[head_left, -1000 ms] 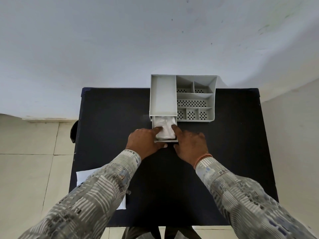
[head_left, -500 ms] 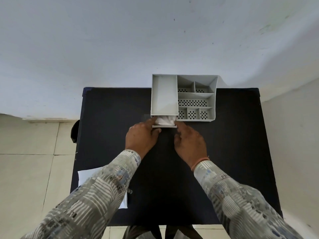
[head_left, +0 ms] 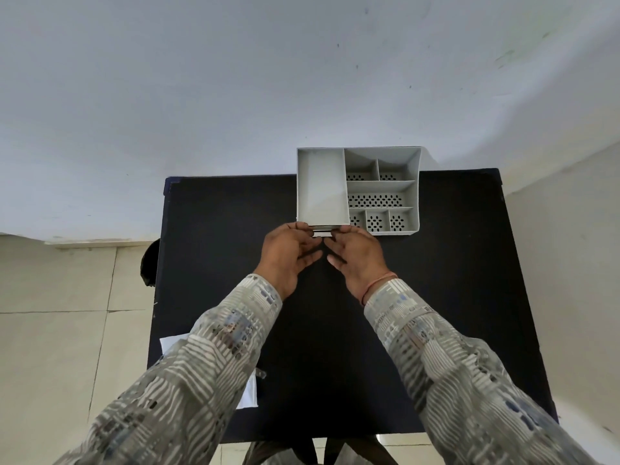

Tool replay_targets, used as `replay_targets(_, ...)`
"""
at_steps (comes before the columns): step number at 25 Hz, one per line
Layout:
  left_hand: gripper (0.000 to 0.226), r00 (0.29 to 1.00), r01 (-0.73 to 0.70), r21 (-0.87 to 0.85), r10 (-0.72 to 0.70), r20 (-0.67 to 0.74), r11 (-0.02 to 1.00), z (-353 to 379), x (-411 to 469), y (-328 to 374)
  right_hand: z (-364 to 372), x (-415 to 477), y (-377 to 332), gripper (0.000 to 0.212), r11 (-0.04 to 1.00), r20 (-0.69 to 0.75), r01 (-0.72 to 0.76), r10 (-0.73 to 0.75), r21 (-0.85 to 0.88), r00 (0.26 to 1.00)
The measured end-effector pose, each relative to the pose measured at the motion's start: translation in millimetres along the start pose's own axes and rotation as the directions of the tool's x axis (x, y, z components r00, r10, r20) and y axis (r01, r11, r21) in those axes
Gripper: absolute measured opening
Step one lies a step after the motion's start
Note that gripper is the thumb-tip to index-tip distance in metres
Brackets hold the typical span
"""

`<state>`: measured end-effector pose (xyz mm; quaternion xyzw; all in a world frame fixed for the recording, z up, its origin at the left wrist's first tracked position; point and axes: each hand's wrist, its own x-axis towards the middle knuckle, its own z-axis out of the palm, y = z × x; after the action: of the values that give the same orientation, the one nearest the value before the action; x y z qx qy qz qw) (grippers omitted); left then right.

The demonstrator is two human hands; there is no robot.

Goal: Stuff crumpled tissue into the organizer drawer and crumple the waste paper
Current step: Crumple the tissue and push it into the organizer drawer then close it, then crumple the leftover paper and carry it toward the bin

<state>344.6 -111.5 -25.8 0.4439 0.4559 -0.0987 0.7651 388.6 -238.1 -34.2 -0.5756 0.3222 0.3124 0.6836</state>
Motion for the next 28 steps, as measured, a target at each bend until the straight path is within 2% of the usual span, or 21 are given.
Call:
replay_targets(3,0.026,1.000,0.009,0.018,-0.010,0.029,1.000,-7,-5,-2,3,0,3,0.034,0.978,0.033,-0.065,0.059,0.198,0.998)
replay_targets(5,0.020,1.000,0.008,0.087,-0.008,-0.004,0.996,-18,-14,-2,8,-11,8,0.033,0.980,0.053,-0.079,0.071,0.180,0.996)
replay_targets(8,0.019,0.995,0.021,0.138,-0.007,-0.104,0.990,-48,-26,-3,21,-31,25,0.027,0.996,0.136,-0.057,0.066,-0.074,0.988)
replay_targets(10,0.020,0.982,0.004,0.193,0.033,-0.187,0.981,-82,-33,-10,35,-42,46,0.025,0.933,0.203,0.096,-0.026,-0.347,0.979)
replay_targets(11,0.022,0.972,0.002,0.214,0.049,-0.231,0.977,-103,-37,-17,43,-44,60,0.026,0.837,0.247,0.208,-0.091,-0.506,0.965)
replay_targets(12,0.026,0.959,0.012,0.233,0.055,-0.279,0.972,-125,-42,-26,51,-44,74,0.029,0.686,0.309,0.310,-0.129,-0.659,0.942)
replay_targets(14,0.034,0.922,0.055,0.283,0.060,-0.382,0.958,-170,-55,-50,66,-43,103,0.041,0.341,0.441,0.430,-0.050,-0.836,0.896)
replay_targets(16,0.044,0.884,0.152,0.394,0.053,-0.465,0.906,-212,-66,-76,82,-42,134,0.057,0.043,0.505,0.503,0.085,-0.863,0.859)
replay_targets(18,0.062,0.874,0.281,0.508,0.001,-0.485,0.814,-241,-74,-101,91,-41,160,0.067,-0.223,0.516,0.525,0.104,-0.821,0.851)
replay_targets(19,0.070,0.873,0.326,0.525,-0.037,-0.487,0.786,-252,-78,-113,94,-43,173,0.068,-0.317,0.519,0.521,0.100,-0.792,0.849)
replay_targets(20,0.075,0.874,0.348,0.533,-0.060,-0.483,0.771,-259,-81,-124,96,-44,184,0.066,-0.366,0.519,0.517,0.103,-0.774,0.849)
replay_targets(22,0.080,0.885,0.312,0.542,-0.031,-0.465,0.780,-266,-86,-141,98,-47,200,0.054,-0.324,0.490,0.510,0.148,-0.796,0.859)
replay_targets(24,0.086,0.897,0.236,0.555,0.040,-0.439,0.798,-265,-92,-149,100,-52,206,0.033,-0.158,0.446,0.487,0.237,-0.859,0.863)
replay_targets(25,0.091,0.909,0.194,0.570,0.073,-0.411,0.798,-262,-95,-149,101,-57,204,0.026,-0.021,0.426,0.452,0.296,-0.892,0.855)
replay_targets(26,0.097,0.926,0.144,0.594,0.104,-0.362,0.791,-259,-101,-148,101,-64,201,0.024,0.163,0.410,0.376,0.362,-0.912,0.837)
replay_targets(27,0.098,0.943,0.075,0.601,0.139,-0.301,0.796,-256,-109,-147,100,-74,195,0.025,0.354,0.412,0.268,0.437,-0.896,0.800)
replay_targets(28,0.091,0.955,0.017,0.526,0.142,-0.260,0.850,-254,-119,-145,99,-86,187,0.027,0.501,0.431,0.150,0.511,-0.852,0.744)
